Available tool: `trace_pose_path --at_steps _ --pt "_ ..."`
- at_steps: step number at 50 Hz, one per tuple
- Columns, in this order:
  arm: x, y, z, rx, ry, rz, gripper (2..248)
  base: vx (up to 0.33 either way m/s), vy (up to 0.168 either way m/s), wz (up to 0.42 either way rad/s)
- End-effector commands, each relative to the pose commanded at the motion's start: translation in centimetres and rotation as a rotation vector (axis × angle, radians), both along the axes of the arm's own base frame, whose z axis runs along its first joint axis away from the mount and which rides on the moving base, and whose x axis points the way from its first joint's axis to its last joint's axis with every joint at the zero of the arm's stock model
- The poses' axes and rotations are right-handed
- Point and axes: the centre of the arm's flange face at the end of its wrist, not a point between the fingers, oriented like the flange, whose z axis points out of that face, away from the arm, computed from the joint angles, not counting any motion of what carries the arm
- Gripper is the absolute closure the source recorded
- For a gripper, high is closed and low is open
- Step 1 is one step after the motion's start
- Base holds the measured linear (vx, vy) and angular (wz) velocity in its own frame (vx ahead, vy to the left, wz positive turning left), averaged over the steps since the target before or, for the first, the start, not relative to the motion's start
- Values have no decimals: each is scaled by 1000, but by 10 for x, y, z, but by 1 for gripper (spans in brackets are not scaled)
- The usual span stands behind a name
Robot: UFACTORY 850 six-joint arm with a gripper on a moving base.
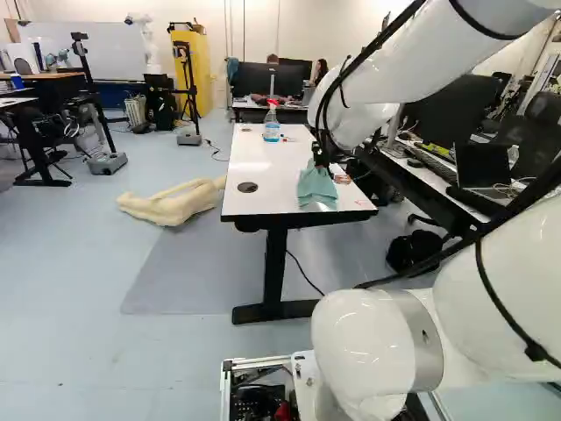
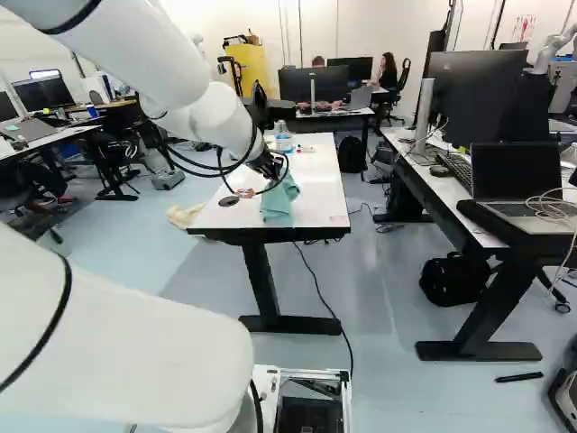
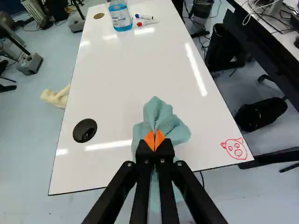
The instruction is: Clean the table with the green towel
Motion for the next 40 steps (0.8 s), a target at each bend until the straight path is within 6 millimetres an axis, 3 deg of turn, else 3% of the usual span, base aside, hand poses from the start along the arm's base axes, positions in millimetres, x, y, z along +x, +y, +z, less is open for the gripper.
trace_pose_path --at_steps 40 --pt "-14 -59 0 0 -1 -163 229 0 0 0"
